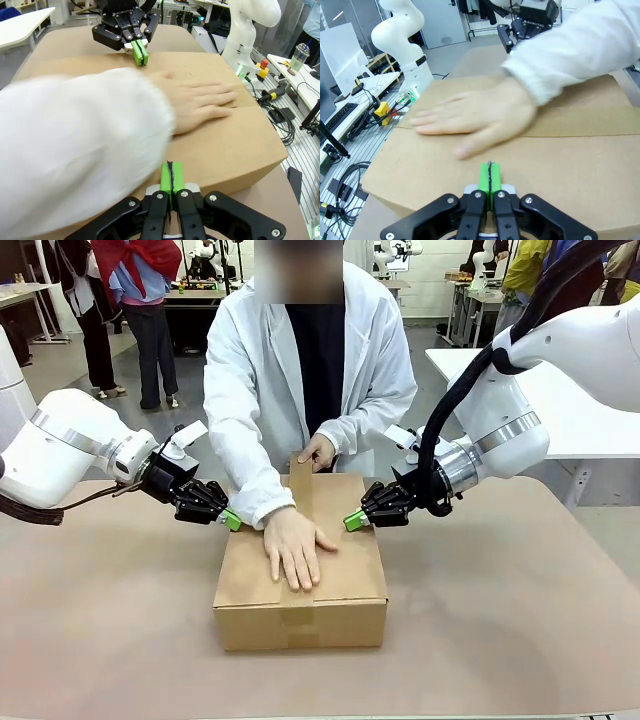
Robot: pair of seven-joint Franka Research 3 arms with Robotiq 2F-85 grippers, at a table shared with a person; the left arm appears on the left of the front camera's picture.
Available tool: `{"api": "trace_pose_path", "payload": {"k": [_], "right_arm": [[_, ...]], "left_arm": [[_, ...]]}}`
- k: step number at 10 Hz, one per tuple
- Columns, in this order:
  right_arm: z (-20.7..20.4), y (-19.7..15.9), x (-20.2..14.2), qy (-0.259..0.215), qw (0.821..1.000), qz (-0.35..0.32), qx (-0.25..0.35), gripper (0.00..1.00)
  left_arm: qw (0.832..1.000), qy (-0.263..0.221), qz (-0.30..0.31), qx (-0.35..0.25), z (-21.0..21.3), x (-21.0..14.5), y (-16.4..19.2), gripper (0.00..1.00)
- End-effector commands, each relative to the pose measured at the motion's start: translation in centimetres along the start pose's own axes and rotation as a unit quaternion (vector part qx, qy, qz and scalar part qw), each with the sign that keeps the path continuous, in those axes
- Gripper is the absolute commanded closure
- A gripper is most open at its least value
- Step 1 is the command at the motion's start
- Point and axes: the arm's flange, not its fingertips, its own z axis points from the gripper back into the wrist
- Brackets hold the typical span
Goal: Wrap the clocks to prevent damage.
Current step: After the human seals the box with tape, release both hands from the side flaps of the Package Box.
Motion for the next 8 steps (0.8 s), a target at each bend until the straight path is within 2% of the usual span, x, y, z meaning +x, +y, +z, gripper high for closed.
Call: {"api": "trace_pose_path", "payload": {"k": [1, 8], "right_arm": [[-0.17, -0.03, -0.32, 0.002, 1.000, -0.003, -0.002, 0.99], [-0.17, -0.03, -0.32, 0.002, 1.000, -0.003, -0.002, 0.99]], "left_arm": [[1.000, 0.002, 0.001, 0.001, -0.14, -0.11, 0.07, 1.00], [1.000, 0.002, 0.001, 0.001, -0.14, -0.11, 0.07, 1.00]]}}
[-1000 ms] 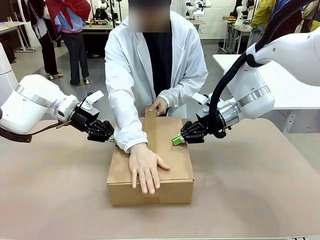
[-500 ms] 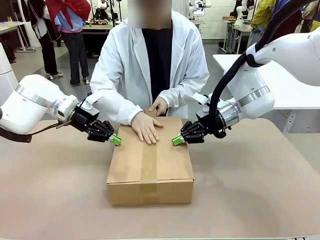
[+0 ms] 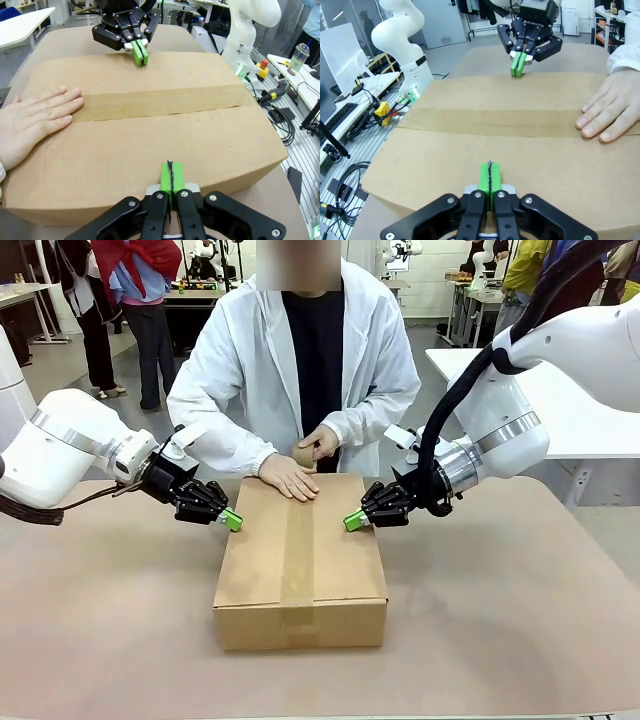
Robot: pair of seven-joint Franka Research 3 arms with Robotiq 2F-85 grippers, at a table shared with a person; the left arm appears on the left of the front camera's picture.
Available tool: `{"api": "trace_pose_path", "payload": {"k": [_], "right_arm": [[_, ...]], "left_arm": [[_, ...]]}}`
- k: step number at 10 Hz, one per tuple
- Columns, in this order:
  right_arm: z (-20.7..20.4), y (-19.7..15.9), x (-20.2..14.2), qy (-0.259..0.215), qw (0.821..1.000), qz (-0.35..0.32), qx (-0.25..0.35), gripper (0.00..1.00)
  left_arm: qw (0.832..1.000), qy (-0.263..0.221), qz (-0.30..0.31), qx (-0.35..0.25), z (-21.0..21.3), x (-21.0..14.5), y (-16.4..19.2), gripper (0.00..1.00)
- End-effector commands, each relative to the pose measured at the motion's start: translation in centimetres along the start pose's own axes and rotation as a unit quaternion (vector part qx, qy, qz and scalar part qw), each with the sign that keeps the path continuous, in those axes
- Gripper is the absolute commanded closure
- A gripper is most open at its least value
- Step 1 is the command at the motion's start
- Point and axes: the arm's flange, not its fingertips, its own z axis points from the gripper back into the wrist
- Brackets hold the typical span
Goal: Wrap the clocks to prevent damage.
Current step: After the human seals the box with tape, release both hands from the side flaps of the Package Box.
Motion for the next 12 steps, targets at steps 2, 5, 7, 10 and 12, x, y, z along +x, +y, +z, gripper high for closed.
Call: {"api": "trace_pose_path", "payload": {"k": [2, 5, 7, 10, 12], "right_arm": [[-0.16, -0.03, -0.32, 0.002, 1.000, -0.003, -0.002, 0.99], [-0.16, -0.03, -0.32, 0.002, 1.000, -0.003, -0.002, 0.99], [-0.16, -0.03, -0.32, 0.002, 1.000, -0.003, -0.002, 0.99], [-0.16, -0.03, -0.32, 0.002, 1.000, -0.003, -0.002, 0.99], [-0.16, -0.03, -0.32, 0.002, 1.000, -0.003, -0.002, 0.99]], "left_arm": [[1.000, 0.002, 0.001, 0.001, -0.14, -0.10, 0.07, 1.00], [1.000, 0.002, 0.001, 0.001, -0.14, -0.10, 0.07, 1.00], [1.000, 0.002, 0.001, 0.001, -0.14, -0.10, 0.07, 1.00], [1.000, 0.002, 0.001, 0.001, -0.14, -0.10, 0.07, 1.00], [1.000, 0.002, 0.001, 0.001, -0.14, -0.10, 0.07, 1.00]]}}
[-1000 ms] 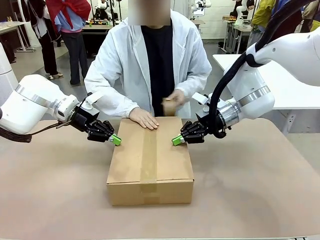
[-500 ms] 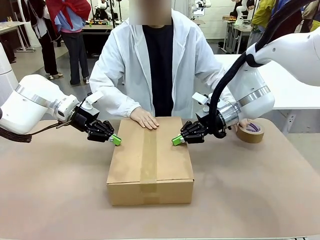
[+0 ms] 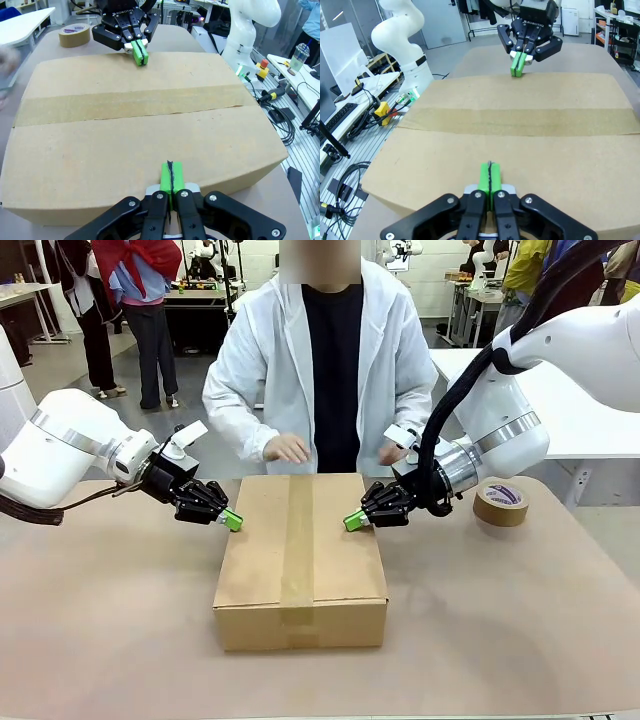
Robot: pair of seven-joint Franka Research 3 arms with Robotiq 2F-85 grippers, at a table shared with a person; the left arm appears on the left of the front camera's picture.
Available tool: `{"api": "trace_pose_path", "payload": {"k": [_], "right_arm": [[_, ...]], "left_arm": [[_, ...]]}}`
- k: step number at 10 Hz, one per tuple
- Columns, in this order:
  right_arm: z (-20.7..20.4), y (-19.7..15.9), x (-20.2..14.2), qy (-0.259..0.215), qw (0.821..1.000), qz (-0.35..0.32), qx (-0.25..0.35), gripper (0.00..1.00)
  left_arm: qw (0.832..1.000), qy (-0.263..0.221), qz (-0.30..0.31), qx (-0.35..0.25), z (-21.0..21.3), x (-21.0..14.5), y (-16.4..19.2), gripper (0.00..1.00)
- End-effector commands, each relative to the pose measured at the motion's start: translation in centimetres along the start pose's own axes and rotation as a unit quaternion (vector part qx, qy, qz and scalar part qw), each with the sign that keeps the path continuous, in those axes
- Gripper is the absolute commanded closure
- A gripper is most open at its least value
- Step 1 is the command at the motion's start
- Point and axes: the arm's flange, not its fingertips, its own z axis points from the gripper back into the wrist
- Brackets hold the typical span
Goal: Wrap the clocks to prevent damage.
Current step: After the human seals the box with tape, release both hands from the side flaps of the Package Box.
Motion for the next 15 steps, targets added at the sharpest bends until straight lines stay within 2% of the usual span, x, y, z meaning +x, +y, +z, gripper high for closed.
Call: {"api": "trace_pose_path", "payload": {"k": [1, 10, 13, 15], "right_arm": [[-0.2, 0.0, -0.3, 0.002, 1.000, -0.003, -0.002, 0.99], [0.0, 0.0, 0.0, 0.000, 1.000, 0.000, 0.000, 0.99], [4.6, 4.0, 5.6, 0.041, 0.999, -0.015, -0.021, 0.99], [7.8, 8.4, 9.9, 0.099, 0.994, -0.031, -0.045, 0.99]], "left_arm": [[1.000, 0.002, 0.001, 0.001, -0.1, -0.1, 0.1, 1.00], [1.000, 0.000, 0.000, 0.000, 0.0, 0.0, 0.0, 1.00], [0.999, 0.035, -0.009, 0.013, 5.9, 4.5, -2.7, 1.00], [0.996, 0.088, -0.025, 0.014, 10.7, 7.6, -6.1, 1.00]]}}
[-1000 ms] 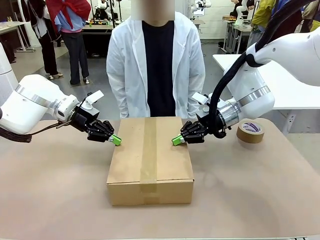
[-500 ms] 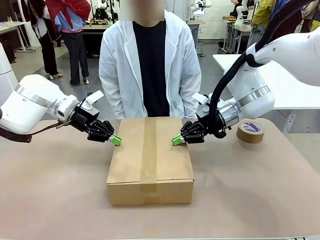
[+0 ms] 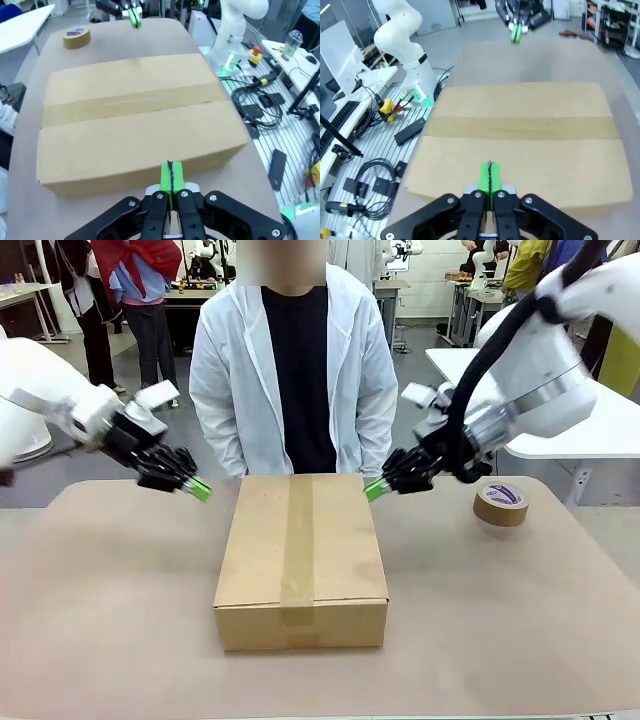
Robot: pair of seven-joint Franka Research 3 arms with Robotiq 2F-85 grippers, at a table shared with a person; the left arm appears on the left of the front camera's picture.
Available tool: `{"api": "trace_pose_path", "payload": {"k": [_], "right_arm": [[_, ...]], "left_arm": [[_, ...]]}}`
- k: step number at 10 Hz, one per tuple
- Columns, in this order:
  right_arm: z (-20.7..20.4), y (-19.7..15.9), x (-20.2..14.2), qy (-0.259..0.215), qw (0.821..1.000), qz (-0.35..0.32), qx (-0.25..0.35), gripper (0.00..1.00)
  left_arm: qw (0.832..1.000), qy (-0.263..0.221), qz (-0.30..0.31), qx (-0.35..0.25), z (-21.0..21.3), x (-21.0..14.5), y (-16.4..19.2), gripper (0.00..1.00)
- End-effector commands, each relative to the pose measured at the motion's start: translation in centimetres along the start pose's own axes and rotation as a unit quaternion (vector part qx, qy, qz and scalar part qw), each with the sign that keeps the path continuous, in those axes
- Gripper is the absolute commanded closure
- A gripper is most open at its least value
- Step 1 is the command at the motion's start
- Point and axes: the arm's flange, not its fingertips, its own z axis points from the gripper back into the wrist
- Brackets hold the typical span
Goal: Wrap the clocks to prevent damage.
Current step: After the human seals the box with tape, release both hands from the side flaps of the Package Box.
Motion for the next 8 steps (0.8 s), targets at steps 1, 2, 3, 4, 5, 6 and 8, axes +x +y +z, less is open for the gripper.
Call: {"api": "trace_pose_path", "payload": {"k": [1, 2, 3, 4, 5, 6, 8], "right_arm": [[3.0, 5.3, 3.0, 0.049, 0.998, -0.016, -0.027, 0.99], [4.3, 7.5, 4.6, 0.057, 0.997, -0.015, -0.042, 0.99], [5.1, 9.1, 5.7, 0.060, 0.996, -0.011, -0.058, 0.99], [5.4, 9.7, 6.1, 0.063, 0.996, -0.013, -0.061, 0.99], [5.2, 7.4, 5.6, 0.053, 0.997, -0.002, -0.049, 0.99], [5.2, 7.4, 5.6, 0.053, 0.997, -0.002, -0.049, 0.99], [5.2, 7.4, 5.6, 0.053, 0.997, -0.002, -0.049, 0.99]], "left_arm": [[0.999, 0.039, -0.007, 0.012, 4.0, 2.1, -2.8, 1.00], [0.999, 0.047, -0.009, 0.020, 5.8, 3.0, -4.2, 1.00], [0.998, 0.052, -0.009, 0.031, 7.4, 3.8, -5.6, 1.00], [0.998, 0.045, -0.007, 0.042, 8.2, 4.1, -6.6, 1.00], [0.999, 0.042, -0.018, 0.026, 7.2, 3.5, -4.9, 1.00], [0.999, 0.042, -0.018, 0.026, 7.2, 3.5, -4.9, 1.00], [0.999, 0.042, -0.018, 0.026, 7.2, 3.5, -4.9, 1.00]]}}
